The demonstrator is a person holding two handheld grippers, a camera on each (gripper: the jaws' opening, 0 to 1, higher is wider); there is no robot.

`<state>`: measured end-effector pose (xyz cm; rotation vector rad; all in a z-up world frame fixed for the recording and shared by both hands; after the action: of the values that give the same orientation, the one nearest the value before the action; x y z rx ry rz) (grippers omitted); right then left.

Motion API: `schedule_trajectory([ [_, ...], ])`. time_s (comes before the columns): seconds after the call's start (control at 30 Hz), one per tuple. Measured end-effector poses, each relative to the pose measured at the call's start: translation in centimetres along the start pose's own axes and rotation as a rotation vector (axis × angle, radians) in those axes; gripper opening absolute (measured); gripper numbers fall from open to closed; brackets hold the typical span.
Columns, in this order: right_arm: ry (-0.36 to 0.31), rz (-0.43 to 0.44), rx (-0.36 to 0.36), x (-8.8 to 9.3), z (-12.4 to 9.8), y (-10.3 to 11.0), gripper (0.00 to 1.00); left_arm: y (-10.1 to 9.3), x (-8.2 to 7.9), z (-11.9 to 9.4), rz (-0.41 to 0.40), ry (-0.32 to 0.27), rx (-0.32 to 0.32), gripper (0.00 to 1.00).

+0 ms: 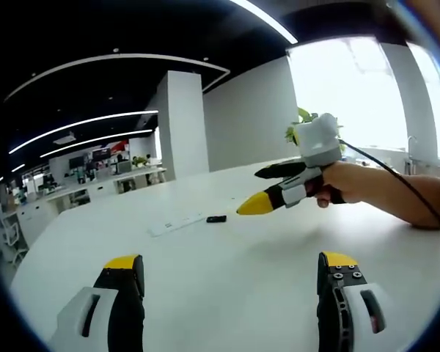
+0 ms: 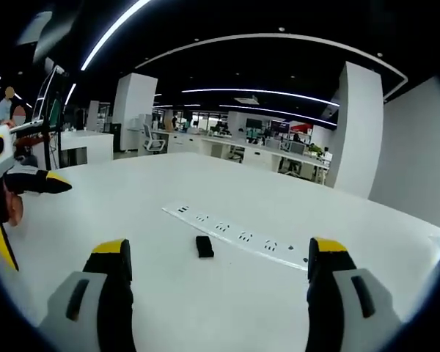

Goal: Snap the two parts of the plastic buckle together until the buckle closes and remains connected.

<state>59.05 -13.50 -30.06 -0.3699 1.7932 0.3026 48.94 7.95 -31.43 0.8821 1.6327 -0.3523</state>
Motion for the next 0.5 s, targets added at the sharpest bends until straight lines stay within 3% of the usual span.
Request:
schedule_trajectory([
  [0.5,-0.011,-0.007,0.003,0.2,-3.0,0.7,1.0,-0.1,-0.1,0.0,0.01,-0.003,-0.009,1.0],
])
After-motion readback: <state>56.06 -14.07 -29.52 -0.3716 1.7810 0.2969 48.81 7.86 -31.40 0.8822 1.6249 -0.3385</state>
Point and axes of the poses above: the point that each gripper's makers call its tool centre point, and the gripper's own axes: z roughly forward along the fingers, y roughly to its left, x roughly out of its underside, the point moved 6 cm from there along -z, roughly backward along the fingers, and after that the axes turned 12 degrees about z, right-handed, at the moved point
